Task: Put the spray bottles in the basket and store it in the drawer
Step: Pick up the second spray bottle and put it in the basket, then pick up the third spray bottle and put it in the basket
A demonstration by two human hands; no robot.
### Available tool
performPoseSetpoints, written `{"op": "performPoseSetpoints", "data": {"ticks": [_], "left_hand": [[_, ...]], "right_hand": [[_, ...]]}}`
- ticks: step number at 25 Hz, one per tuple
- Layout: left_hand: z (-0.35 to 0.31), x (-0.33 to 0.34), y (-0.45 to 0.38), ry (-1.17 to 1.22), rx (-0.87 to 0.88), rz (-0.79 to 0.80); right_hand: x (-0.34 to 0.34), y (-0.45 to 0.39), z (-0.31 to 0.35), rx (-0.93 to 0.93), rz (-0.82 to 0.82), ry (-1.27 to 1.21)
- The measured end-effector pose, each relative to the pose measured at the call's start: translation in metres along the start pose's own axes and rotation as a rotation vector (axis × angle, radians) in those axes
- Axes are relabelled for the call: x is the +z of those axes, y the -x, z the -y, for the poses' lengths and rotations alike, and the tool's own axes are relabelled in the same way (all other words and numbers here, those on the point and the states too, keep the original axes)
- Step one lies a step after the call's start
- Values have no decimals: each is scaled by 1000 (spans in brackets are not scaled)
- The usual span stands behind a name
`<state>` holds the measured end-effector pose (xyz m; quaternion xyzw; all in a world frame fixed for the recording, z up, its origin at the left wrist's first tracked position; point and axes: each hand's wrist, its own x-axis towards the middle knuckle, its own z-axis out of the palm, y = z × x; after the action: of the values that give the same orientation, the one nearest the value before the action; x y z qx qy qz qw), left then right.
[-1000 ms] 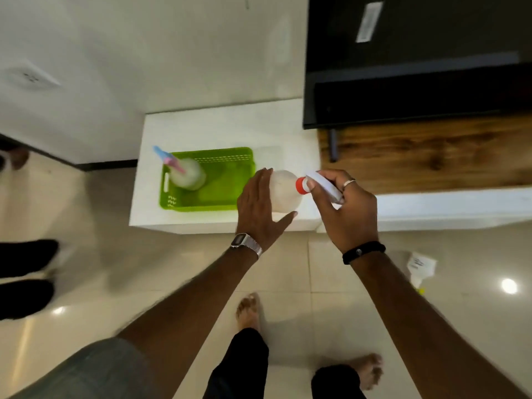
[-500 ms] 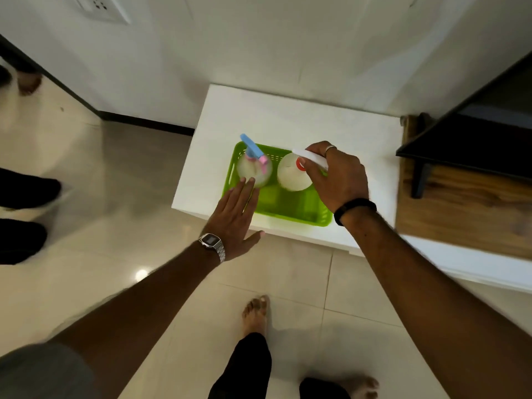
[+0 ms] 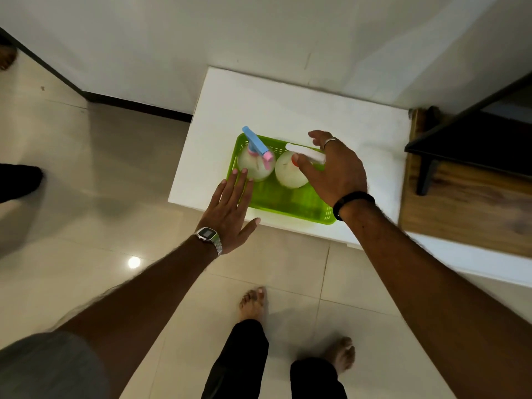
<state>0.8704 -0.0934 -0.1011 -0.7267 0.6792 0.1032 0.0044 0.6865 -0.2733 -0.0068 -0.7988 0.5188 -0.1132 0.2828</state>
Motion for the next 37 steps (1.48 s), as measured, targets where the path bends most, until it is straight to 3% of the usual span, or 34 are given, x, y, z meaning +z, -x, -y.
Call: {"op": "performPoseSetpoints", "data": {"ticks": [4, 12, 16, 20, 28, 32, 37], "left_hand": [[-28, 4, 10, 60, -64, -16], [-146, 45, 70, 34, 77, 103], [-241, 61, 60, 17, 142, 185], [-365, 82, 32, 40, 188, 242], [-592, 173, 1, -4, 466, 336], [-650, 230, -11, -45, 557, 370], [-676, 293, -43, -52, 560, 477]], "right_hand": [[-10, 31, -29, 92, -115, 169], [-22, 163, -166, 266, 77, 311], [-46, 245, -255, 325, 92, 329], [-77, 334, -358, 519, 92, 314], [-92, 476, -517, 775, 137, 220], [-72, 501, -569, 847, 172, 172], [-31, 498, -615, 944, 207, 106]]}}
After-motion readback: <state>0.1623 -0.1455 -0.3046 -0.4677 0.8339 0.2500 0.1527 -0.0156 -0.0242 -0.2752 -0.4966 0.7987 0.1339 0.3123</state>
